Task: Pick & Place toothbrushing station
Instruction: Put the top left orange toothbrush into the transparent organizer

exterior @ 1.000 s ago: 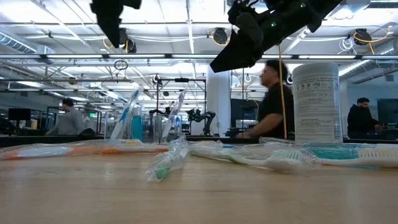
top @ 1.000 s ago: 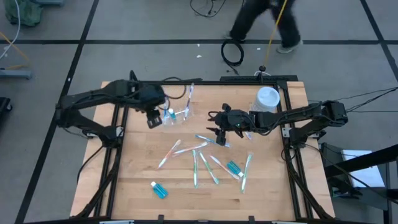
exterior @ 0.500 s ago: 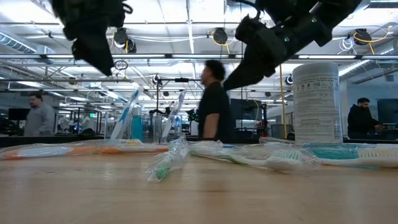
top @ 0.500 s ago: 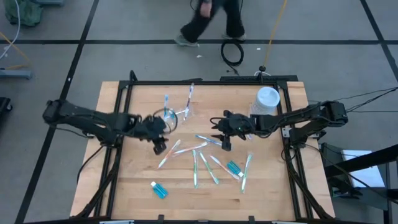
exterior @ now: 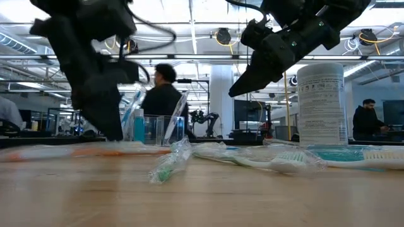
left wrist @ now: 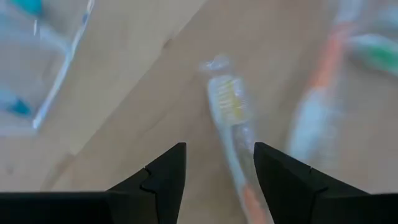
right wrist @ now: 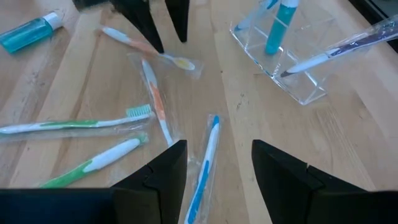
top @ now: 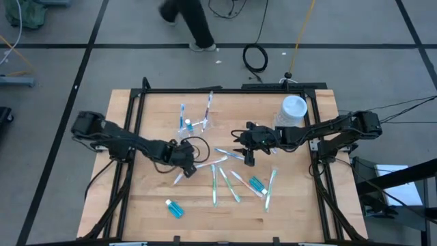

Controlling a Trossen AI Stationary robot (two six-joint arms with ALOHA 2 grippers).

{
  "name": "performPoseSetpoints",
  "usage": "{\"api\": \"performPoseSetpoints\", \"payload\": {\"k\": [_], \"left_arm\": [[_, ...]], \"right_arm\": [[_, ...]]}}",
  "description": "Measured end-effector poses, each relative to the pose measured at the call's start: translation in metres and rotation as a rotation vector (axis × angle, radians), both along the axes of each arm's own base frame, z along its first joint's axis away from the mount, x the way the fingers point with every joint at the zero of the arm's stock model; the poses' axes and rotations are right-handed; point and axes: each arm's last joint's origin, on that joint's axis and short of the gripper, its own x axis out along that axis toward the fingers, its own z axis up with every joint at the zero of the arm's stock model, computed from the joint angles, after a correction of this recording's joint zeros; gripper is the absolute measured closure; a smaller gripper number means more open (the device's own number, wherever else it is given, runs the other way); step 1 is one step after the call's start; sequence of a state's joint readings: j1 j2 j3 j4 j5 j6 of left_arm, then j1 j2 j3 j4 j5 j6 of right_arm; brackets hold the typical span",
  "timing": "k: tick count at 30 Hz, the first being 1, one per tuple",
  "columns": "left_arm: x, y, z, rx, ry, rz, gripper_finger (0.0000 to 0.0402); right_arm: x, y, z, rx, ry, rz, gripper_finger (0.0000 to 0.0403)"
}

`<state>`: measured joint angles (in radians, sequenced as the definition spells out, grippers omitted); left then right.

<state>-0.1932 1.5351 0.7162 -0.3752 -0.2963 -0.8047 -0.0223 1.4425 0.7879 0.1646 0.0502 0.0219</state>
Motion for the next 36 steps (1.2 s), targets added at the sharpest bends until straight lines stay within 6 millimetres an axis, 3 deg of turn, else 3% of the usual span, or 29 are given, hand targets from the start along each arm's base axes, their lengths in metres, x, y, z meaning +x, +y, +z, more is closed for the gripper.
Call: {"api": "performPoseSetpoints", "payload": {"k": [5,10,23,25,29,36], "left_arm": [[0.007,0.002,-0.016,0.0,0.02,0.06,0.0206],[0.007,0.006,-0.017,-0.021,0.028,0.081,0.0214],[0.009,0.007,-0.011,-0.017,0.018,0.038,0.038],[0.009,0.007,-0.001,-0.004,-0.008,0.02,0.0393],[0.008,0.011,0.041,0.09,-0.159,0.025,0.0384],[-0.023,0.024,0.114,0.374,-0.449,0.203,0.0396]], "right_arm": [[0.0,0.0,0.0,-0.004,0.0,0.002,0.0232],[0.0,0.0,0.0,-0.006,-0.001,0.003,0.0232],[0.0,0.0,0.0,-0.006,-0.002,0.004,0.0232],[0.0,0.0,0.0,-0.006,-0.002,0.003,0.0232],[0.003,-0.002,0.004,-0.026,-0.066,-0.052,0.0232],[0.016,-0.012,0.007,-0.07,-0.211,-0.195,0.0232]]}}
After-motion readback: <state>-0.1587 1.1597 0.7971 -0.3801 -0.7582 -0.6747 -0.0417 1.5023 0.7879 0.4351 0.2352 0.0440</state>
